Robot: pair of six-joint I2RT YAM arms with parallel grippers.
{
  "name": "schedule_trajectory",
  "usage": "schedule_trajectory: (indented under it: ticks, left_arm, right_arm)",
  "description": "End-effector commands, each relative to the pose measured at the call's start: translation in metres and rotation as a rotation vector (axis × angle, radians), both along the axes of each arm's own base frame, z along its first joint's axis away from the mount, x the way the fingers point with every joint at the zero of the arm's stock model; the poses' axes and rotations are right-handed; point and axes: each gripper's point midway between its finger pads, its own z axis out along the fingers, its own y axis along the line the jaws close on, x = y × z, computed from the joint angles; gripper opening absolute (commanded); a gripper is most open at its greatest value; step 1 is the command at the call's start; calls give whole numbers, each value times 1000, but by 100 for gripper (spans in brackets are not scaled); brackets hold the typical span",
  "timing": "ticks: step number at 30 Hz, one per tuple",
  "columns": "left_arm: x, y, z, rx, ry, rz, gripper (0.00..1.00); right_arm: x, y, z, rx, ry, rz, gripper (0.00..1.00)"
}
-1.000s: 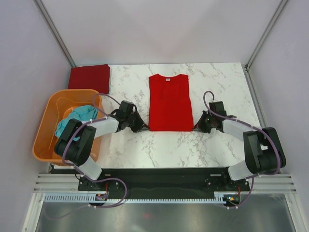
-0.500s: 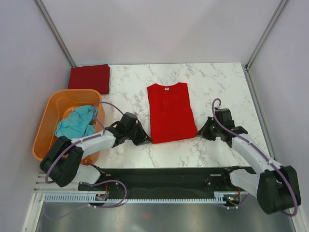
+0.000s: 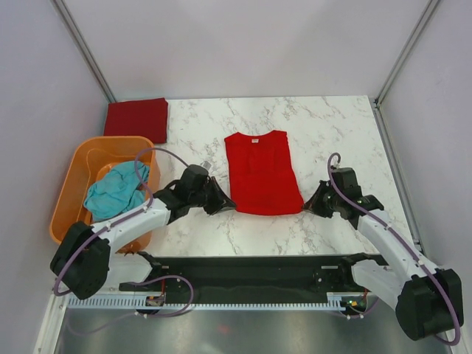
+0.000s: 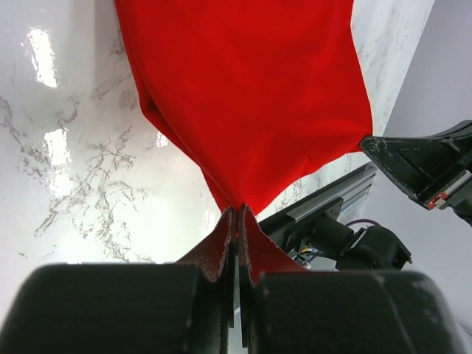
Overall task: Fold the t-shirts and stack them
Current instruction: Fold the tshirt
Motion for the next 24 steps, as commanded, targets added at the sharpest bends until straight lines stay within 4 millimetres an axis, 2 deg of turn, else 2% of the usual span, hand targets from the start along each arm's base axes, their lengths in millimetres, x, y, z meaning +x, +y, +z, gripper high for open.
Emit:
schedule_trajectory:
  ticks: [1, 3, 4, 6, 7, 8, 9, 10, 11, 12, 13, 14, 15, 16, 17, 18, 19, 20, 21, 22, 23, 24]
  left_arm:
    - [15, 0, 10, 38, -38, 24, 2]
    - [25, 0, 13, 49, -52, 35, 2]
    - [33, -4, 24, 39, -73, 36, 2]
    - [47, -2, 29, 53, -88, 45, 2]
    - [58, -4, 36, 54, -104, 43, 2]
    - [68, 0, 37, 59, -105, 59, 2]
    - [76, 1, 40, 61, -114, 64, 2]
    - [88, -1, 52, 52, -143, 71, 2]
    - [100, 5, 45, 71, -136, 82, 2]
    - [108, 7, 47, 71, -140, 88, 2]
    - [123, 9, 58, 64, -168, 98, 2]
    - [133, 10, 52, 78, -159, 101, 2]
    - [141, 11, 53, 83, -164, 103, 2]
    - [158, 14, 67, 67, -195, 118, 2]
    - [168, 14, 58, 76, -179, 119, 2]
    - [178, 15, 61, 79, -194, 120, 2]
    - [197, 16, 66, 82, -220, 118, 2]
    - [204, 17, 80, 75, -257, 117, 2]
    - [215, 16, 72, 89, -254, 111, 2]
    - [231, 16, 87, 74, -292, 114, 2]
    - [239, 14, 89, 68, -300, 113, 2]
    - [249, 13, 75, 76, -279, 109, 2]
  right_arm:
    - [25, 0, 26, -26, -80, -4, 0]
    - [36, -2, 31, -51, -98, -6, 0]
    - [47, -2, 44, -55, -129, -9, 0]
    - [60, -1, 45, -84, -121, 3, 0]
    - [72, 1, 58, -81, -148, 6, 0]
    - [80, 2, 53, -91, -124, 9, 0]
    - [87, 2, 56, -95, -127, 9, 0]
    - [99, 4, 70, -95, -160, 14, 0]
    - [110, 5, 65, -104, -145, 14, 0]
    - [119, 4, 67, -117, -153, 20, 0]
    - [137, 7, 86, -127, -204, 38, 0]
    - [149, 6, 75, -139, -167, 42, 0]
    - [158, 7, 79, -133, -169, 49, 0]
    - [176, 8, 98, -125, -214, 42, 0]
    - [188, 5, 90, -130, -191, 30, 0]
    - [197, 5, 93, -128, -198, 26, 0]
    - [216, 6, 97, -122, -208, 19, 0]
    - [226, 7, 99, -115, -214, 20, 0]
    - [235, 9, 99, -110, -215, 25, 0]
    - [251, 14, 118, -91, -263, 37, 0]
    - [264, 17, 100, -91, -232, 48, 0]
    - [273, 18, 98, -85, -232, 50, 0]
